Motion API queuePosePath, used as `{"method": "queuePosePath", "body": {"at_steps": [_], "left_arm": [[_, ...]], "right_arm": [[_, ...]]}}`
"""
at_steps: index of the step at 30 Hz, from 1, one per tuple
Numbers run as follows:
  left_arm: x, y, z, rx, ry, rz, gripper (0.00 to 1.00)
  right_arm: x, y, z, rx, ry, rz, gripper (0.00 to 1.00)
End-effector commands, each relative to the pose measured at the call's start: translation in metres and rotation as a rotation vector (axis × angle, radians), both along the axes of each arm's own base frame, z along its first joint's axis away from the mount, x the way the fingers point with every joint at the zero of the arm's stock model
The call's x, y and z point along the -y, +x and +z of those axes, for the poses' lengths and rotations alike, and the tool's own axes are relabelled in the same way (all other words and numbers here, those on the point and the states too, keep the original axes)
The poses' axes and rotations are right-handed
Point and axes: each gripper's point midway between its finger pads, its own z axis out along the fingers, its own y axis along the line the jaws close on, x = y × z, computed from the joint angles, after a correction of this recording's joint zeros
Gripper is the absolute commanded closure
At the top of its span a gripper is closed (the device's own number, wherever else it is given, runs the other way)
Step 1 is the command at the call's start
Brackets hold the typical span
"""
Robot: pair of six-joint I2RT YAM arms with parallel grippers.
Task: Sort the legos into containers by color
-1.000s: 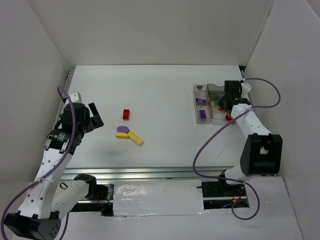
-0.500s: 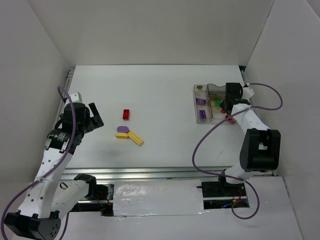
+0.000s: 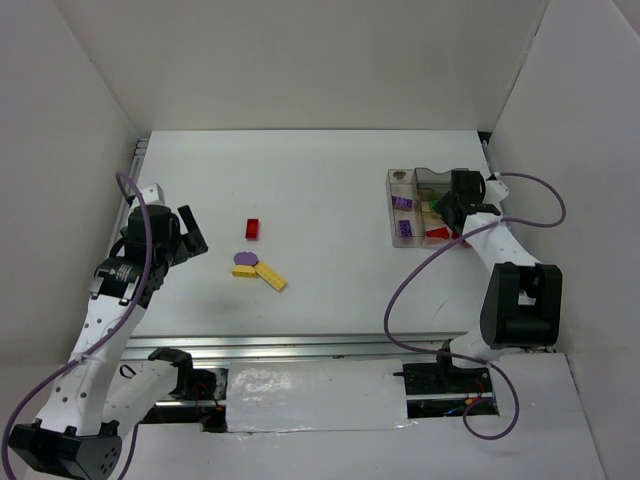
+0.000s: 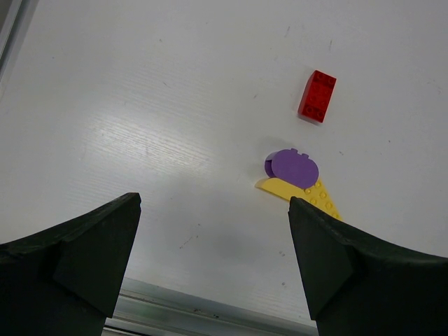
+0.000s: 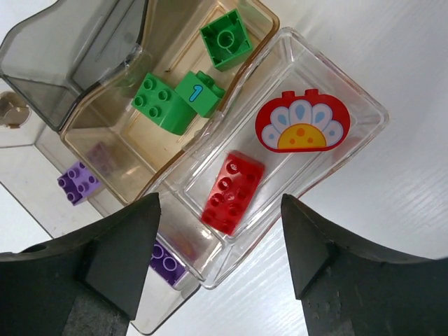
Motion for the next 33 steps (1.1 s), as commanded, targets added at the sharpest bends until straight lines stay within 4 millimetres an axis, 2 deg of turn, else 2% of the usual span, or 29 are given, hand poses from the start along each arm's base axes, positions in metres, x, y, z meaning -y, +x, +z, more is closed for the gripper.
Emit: {"method": "queuePosePath", "body": {"at_steps": [1, 2, 3, 4, 5, 6, 7, 8, 9, 10, 11, 12, 13, 15, 17, 18, 20, 21, 23, 24, 25, 26, 27, 29, 33], "left_arm": [[0.0, 0.006, 0.011, 0.044, 0.008, -0.014, 0.0], [0.0, 0.006, 0.011, 0.046, 0.008, -0.014, 0.0], [-0.001, 0.006, 0.011, 0.045, 0.009, -0.011, 0.01], [-0.001, 0.006, 0.012, 0.046, 0.009, -0.01, 0.0], [-0.002, 0.006, 0.012, 0.046, 0.011, -0.004, 0.0], [-0.003, 0.006, 0.012, 0.045, 0.011, 0.003, 0.01], [-0.007, 0.005, 0.012, 0.044, 0.02, 0.019, 0.0], [-0.008, 0.005, 0.011, 0.041, 0.018, 0.032, 0.0], [-0.009, 0.006, 0.011, 0.041, 0.019, 0.036, 0.0], [-0.011, 0.007, 0.009, 0.035, 0.02, 0.04, 0.0], [-0.009, 0.01, 0.008, 0.032, 0.012, 0.032, 0.01], [-0.008, 0.012, 0.006, 0.021, 0.005, 0.027, 0.0], [-0.007, 0.018, 0.003, 0.001, -0.006, 0.027, 0.0], [0.005, 0.026, 0.002, -0.017, -0.058, -0.006, 0.01], [0.02, 0.042, 0.004, -0.026, -0.122, -0.035, 0.0], [0.028, 0.055, 0.004, -0.044, -0.143, -0.052, 0.0], [0.043, 0.073, 0.003, -0.057, -0.165, -0.064, 0.0], [0.063, 0.088, -0.004, -0.088, -0.156, -0.094, 0.01], [0.082, 0.108, -0.015, -0.113, -0.15, -0.097, 0.0], [0.101, 0.129, -0.033, -0.16, -0.158, -0.139, 0.0], [0.11, 0.138, -0.042, -0.189, -0.15, -0.18, 0.01], [0.114, 0.147, -0.053, -0.225, -0.141, -0.192, 0.0], [0.119, 0.16, -0.074, -0.293, -0.11, -0.197, 0.0], [0.12, 0.174, -0.101, -0.361, -0.07, -0.179, 0.0], [0.112, 0.183, -0.136, -0.42, -0.011, -0.151, 0.01]], "right_arm": [[-0.01, 0.01, 0.034, 0.101, -0.009, 0.035, 0.23], [-0.017, 0.013, 0.041, 0.121, -0.016, 0.066, 0.23], [-0.046, 0.02, 0.05, 0.144, -0.032, 0.173, 0.23], [-0.065, 0.024, 0.058, 0.17, -0.036, 0.252, 0.23], [-0.112, 0.03, 0.07, 0.205, -0.02, 0.395, 0.23], [-0.132, 0.03, 0.074, 0.192, -0.042, 0.461, 0.2], [-0.155, 0.041, 0.083, 0.19, -0.056, 0.512, 0.15], [-0.173, 0.037, 0.079, 0.139, -0.078, 0.555, 0.04], [-0.207, 0.031, 0.077, 0.114, -0.095, 0.624, 0.0], [-0.226, 0.04, 0.081, 0.107, -0.113, 0.638, 0.0], [-0.231, 0.036, 0.078, 0.082, -0.144, 0.617, 0.0], [-0.25, 0.029, 0.079, 0.086, -0.142, 0.652, 0.0], [-0.259, 0.025, 0.081, 0.096, -0.132, 0.665, 0.0], [-0.274, 0.016, 0.089, 0.134, -0.086, 0.689, 0.0], [-0.267, 0.002, 0.107, 0.177, -0.085, 0.662, 0.0], [-0.263, -0.01, 0.122, 0.211, -0.083, 0.659, 0.0], [-0.254, -0.024, 0.134, 0.229, -0.083, 0.66, 0.0], [-0.249, -0.038, 0.144, 0.256, -0.065, 0.679, 0.0], [-0.244, -0.053, 0.153, 0.278, -0.053, 0.706, 0.0], [-0.237, -0.065, 0.159, 0.299, -0.04, 0.717, 0.0], [-0.234, -0.073, 0.159, 0.291, -0.041, 0.737, 0.0], [-0.23, -0.08, 0.161, 0.291, -0.043, 0.749, 0.0], [-0.222, -0.091, 0.168, 0.31, -0.042, 0.752, 0.0], [-0.215, -0.111, 0.171, 0.32, -0.03, 0.791, 0.0], [-0.211, -0.136, 0.175, 0.358, 0.005, 0.847, 0.0]]}}
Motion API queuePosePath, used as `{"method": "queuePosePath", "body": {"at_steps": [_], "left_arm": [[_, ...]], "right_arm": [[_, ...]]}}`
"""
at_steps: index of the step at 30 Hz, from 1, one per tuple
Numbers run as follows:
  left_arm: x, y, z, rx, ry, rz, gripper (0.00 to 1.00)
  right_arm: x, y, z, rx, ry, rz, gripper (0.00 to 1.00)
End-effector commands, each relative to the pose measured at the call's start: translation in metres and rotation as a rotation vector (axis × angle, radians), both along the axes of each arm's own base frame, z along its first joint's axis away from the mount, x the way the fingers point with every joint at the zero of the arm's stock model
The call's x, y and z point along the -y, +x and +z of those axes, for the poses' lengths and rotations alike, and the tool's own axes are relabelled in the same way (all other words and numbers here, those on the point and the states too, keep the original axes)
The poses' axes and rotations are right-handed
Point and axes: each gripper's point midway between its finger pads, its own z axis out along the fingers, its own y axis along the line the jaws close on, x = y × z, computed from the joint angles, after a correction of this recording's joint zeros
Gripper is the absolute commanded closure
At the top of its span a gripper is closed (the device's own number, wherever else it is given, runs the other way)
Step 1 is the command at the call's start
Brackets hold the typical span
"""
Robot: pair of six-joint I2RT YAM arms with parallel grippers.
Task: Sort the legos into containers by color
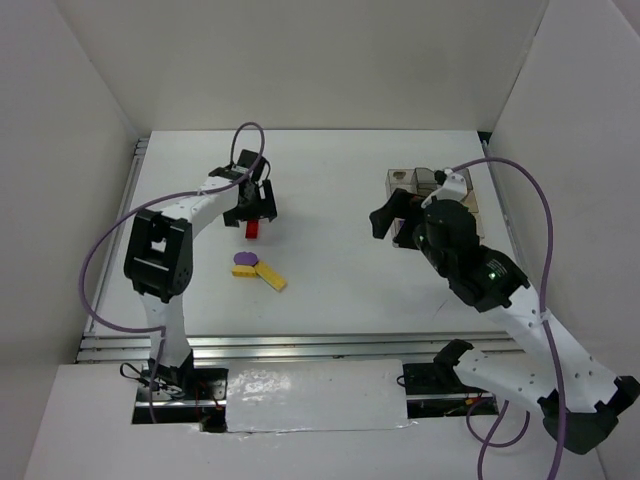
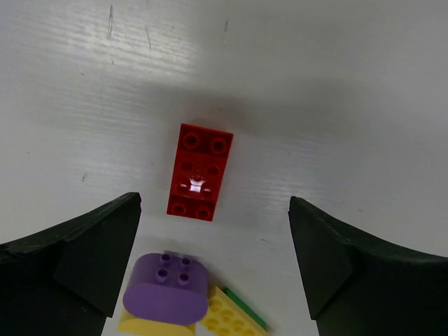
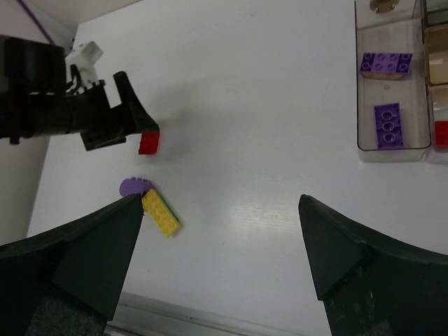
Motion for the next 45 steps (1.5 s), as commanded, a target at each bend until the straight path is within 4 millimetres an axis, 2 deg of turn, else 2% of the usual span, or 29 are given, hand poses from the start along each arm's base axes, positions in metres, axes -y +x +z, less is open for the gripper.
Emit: {"method": "queuePosePath", "body": {"at_steps": [1, 5, 8, 10, 11, 13, 14, 16, 17, 19, 20, 21, 22, 23, 24, 25, 26, 27, 28, 29, 30, 31, 32, 33, 36, 39, 40, 42, 45], "left_arm": [[-0.008, 0.005, -0.008, -0.028, 0.05, -0.002, 0.0], [-0.015, -0.001, -0.044, -0.122, 0.088, 0.001, 0.05], [-0.015, -0.008, -0.057, -0.129, 0.041, 0.002, 0.11], [-0.014, -0.011, -0.063, -0.138, 0.02, -0.007, 0.24], [-0.016, -0.012, -0.069, -0.153, 0.022, -0.008, 0.37], [-0.017, -0.015, -0.076, -0.174, 0.03, -0.012, 0.54], [-0.018, -0.015, -0.079, -0.184, 0.034, -0.01, 0.74], [-0.018, -0.016, -0.077, -0.186, 0.029, -0.005, 0.93], [-0.013, -0.015, -0.069, -0.17, 0.003, -0.019, 1.0], [-0.005, -0.011, -0.053, -0.126, -0.041, -0.033, 1.0], [0.007, -0.015, -0.032, -0.086, -0.109, -0.065, 1.0], [0.016, -0.012, -0.015, -0.034, -0.159, -0.082, 1.0], [0.023, -0.012, 0.019, 0.046, -0.211, -0.102, 1.0], [0.032, -0.02, 0.027, 0.06, -0.262, -0.125, 1.0], [0.05, -0.027, 0.045, 0.087, -0.356, -0.184, 1.0], [0.057, -0.028, 0.083, 0.193, -0.41, -0.218, 1.0], [0.064, -0.037, 0.089, 0.2, -0.457, -0.215, 1.0], [0.075, -0.045, 0.106, 0.227, -0.519, -0.256, 1.0], [0.08, -0.054, 0.129, 0.289, -0.577, -0.264, 1.0], [0.085, -0.06, 0.141, 0.314, -0.617, -0.27, 1.0], [0.088, -0.066, 0.151, 0.336, -0.658, -0.272, 1.0], [0.094, -0.078, 0.172, 0.407, -0.73, -0.32, 1.0], [0.104, -0.086, 0.187, 0.44, -0.803, -0.357, 1.0], [0.111, -0.094, 0.202, 0.484, -0.855, -0.42, 1.0], [0.14, -0.143, 0.252, 0.612, -0.98, -0.8, 1.0], [0.148, -0.185, 0.263, 0.675, -1.01, -1.056, 1.0], [0.152, -0.202, 0.27, 0.721, -1.017, -1.152, 1.0], [0.153, -0.227, 0.274, 0.773, -1.017, -1.236, 1.0], [0.157, -0.251, 0.282, 0.815, -1.019, -1.334, 1.0]], "right_arm": [[0.0, -0.022, -0.02, -0.045, -0.035, 0.08, 0.0], [-0.005, -0.032, -0.02, -0.03, -0.018, 0.146, 0.01], [-0.007, -0.031, -0.022, -0.045, -0.028, 0.156, 0.0], [-0.009, -0.031, -0.021, -0.042, -0.023, 0.16, 0.01], [-0.01, -0.03, -0.022, -0.043, -0.019, 0.162, 0.01], [-0.012, -0.03, -0.02, -0.037, -0.009, 0.166, 0.0], [-0.013, -0.03, -0.021, -0.037, -0.007, 0.167, 0.0], [-0.015, -0.029, -0.02, -0.034, 0.002, 0.172, 0.0], [-0.016, -0.028, -0.023, -0.039, 0.011, 0.166, 0.0], [-0.02, -0.024, -0.021, -0.016, 0.041, 0.169, 0.0], [-0.022, -0.026, -0.026, -0.017, 0.06, 0.177, 0.0], [-0.028, -0.023, -0.018, 0.02, 0.101, 0.191, 0.0], [-0.033, -0.029, -0.023, 0.026, 0.133, 0.224, 0.0], [-0.038, -0.031, -0.022, 0.04, 0.164, 0.25, 0.0], [-0.046, -0.031, -0.009, 0.095, 0.213, 0.287, 0.0], [-0.052, -0.036, -0.013, 0.094, 0.239, 0.327, 0.0], [-0.055, -0.037, -0.011, 0.102, 0.266, 0.336, 0.0], [-0.06, -0.037, -0.001, 0.139, 0.316, 0.35, 0.0], [-0.065, -0.042, -0.005, 0.138, 0.341, 0.385, 0.0], [-0.068, -0.042, 0.008, 0.192, 0.382, 0.401, 0.0], [-0.071, -0.044, 0.008, 0.202, 0.405, 0.422, 0.0], [-0.078, -0.049, 0.003, 0.207, 0.416, 0.471, 0.0], [-0.082, -0.051, 0.009, 0.228, 0.432, 0.501, 0.0], [-0.086, -0.053, 0.015, 0.248, 0.431, 0.53, 0.0], [-0.092, -0.058, 0.036, 0.276, 0.415, 0.594, 0.0], [-0.092, -0.064, 0.06, 0.329, 0.442, 0.621, 0.0], [-0.099, -0.076, 0.068, 0.352, 0.435, 0.712, 0.0], [-0.111, -0.086, 0.076, 0.353, 0.441, 0.811, 0.01], [-0.123, -0.1, 0.083, 0.386, 0.462, 0.943, 0.03]]}}
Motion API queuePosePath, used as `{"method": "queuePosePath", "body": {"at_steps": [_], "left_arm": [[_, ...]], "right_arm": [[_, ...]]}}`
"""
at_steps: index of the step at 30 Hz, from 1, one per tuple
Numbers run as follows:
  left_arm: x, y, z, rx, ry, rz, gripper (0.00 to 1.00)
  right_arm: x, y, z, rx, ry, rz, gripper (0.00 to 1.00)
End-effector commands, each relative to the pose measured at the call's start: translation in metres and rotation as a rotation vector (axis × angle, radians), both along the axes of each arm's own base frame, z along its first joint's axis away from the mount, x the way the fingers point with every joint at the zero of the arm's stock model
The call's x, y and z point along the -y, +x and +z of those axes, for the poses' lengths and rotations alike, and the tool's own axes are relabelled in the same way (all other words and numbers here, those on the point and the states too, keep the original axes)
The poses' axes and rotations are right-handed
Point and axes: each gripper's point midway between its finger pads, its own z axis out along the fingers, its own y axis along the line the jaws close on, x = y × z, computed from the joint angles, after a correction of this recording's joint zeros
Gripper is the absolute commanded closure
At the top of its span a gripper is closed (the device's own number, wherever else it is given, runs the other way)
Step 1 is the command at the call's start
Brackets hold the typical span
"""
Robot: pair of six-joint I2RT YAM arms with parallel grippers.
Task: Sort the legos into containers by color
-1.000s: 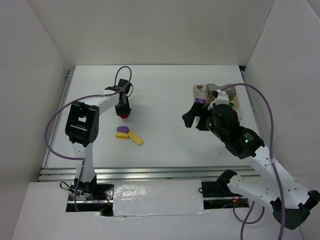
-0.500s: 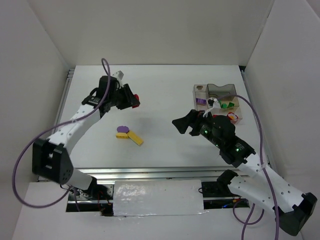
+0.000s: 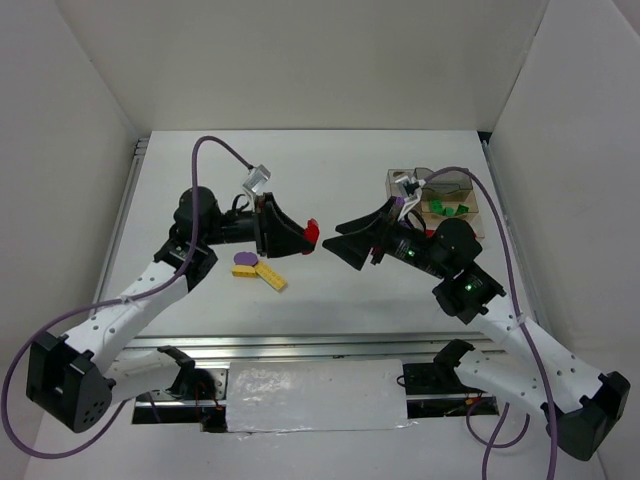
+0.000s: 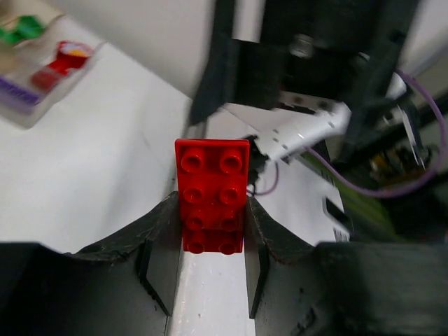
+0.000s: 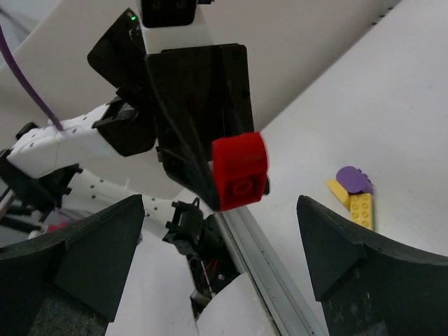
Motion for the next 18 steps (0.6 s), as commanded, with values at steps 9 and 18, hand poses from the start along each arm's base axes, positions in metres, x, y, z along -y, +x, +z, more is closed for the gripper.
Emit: {"method": "queuePosePath", "body": {"at_steps": [9, 18], "left_arm": [[0.01, -0.06, 0.04, 0.305, -0.08, -0.244, 1.0], [0.014, -0.063, 0.04, 0.324, -0.06, -0.241, 1.0]], "right_arm": [[-0.02, -0.037, 0.043, 0.235, 0.066, 0.266, 0.15], [-0.028, -0.054, 0.043, 0.287, 0.094, 0.372, 0.44]]}}
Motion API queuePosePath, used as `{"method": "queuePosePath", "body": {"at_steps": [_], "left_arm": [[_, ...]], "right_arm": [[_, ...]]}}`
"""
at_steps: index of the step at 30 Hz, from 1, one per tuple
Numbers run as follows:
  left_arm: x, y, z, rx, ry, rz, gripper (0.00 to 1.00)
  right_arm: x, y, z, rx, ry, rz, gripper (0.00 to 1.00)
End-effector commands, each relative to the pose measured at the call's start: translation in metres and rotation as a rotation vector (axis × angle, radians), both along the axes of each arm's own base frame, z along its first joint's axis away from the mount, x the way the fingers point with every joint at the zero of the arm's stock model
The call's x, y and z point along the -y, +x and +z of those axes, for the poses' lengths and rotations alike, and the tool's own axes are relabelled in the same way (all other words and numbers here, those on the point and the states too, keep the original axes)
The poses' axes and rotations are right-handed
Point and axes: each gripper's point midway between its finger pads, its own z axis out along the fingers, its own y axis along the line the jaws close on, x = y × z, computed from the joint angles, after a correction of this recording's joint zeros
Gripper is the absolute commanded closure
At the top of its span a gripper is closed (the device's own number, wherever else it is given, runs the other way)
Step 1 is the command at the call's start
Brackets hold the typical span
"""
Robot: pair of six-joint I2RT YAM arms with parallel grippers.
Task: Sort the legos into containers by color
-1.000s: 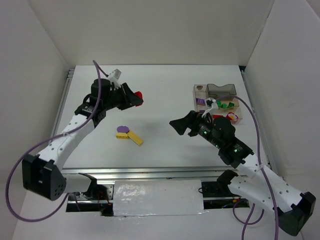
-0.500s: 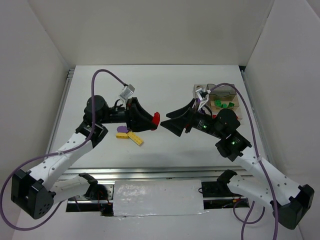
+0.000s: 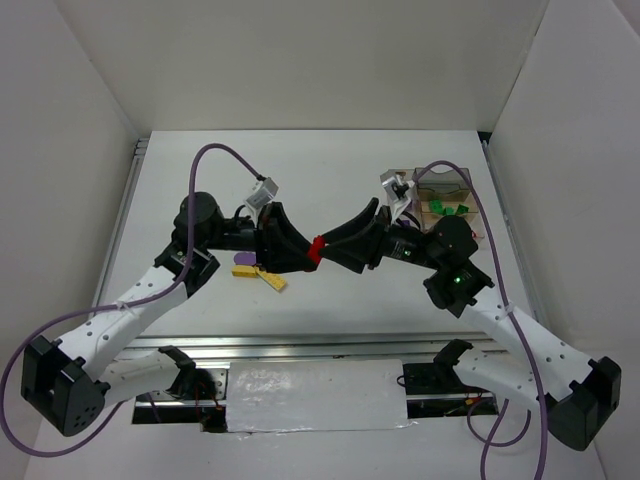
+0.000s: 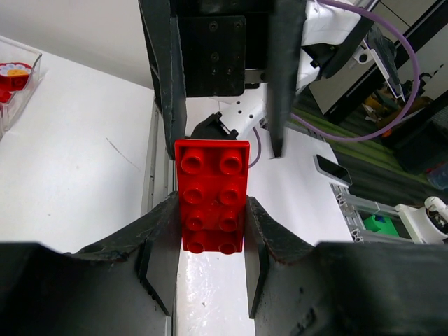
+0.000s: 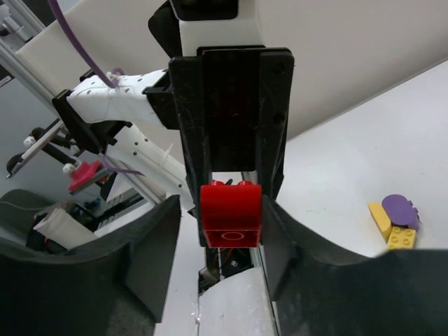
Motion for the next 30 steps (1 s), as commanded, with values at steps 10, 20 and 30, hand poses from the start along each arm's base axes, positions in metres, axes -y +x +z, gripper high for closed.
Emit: {"method": "queuePosePath", "body": {"at_steps": [10, 20, 30], "left_arm": [[0.0, -0.006, 0.025, 0.116, -0.049, -0.013, 0.99], [0.0, 0.028, 0.029, 0.075, -0.006, 0.194, 0.0], [-0.141, 0.125, -0.033, -0.272, 0.49, 1.291, 0.01]], "right_arm": [[-0.011, -0.008, 0.002, 0.06, 0.015, 0.063, 0.41], [0.002, 0.023, -0.014, 0.036, -0.045, -0.152, 1.0], [0.16, 0.149, -0.073, -0.247, -0.221, -1.115, 1.0]]}}
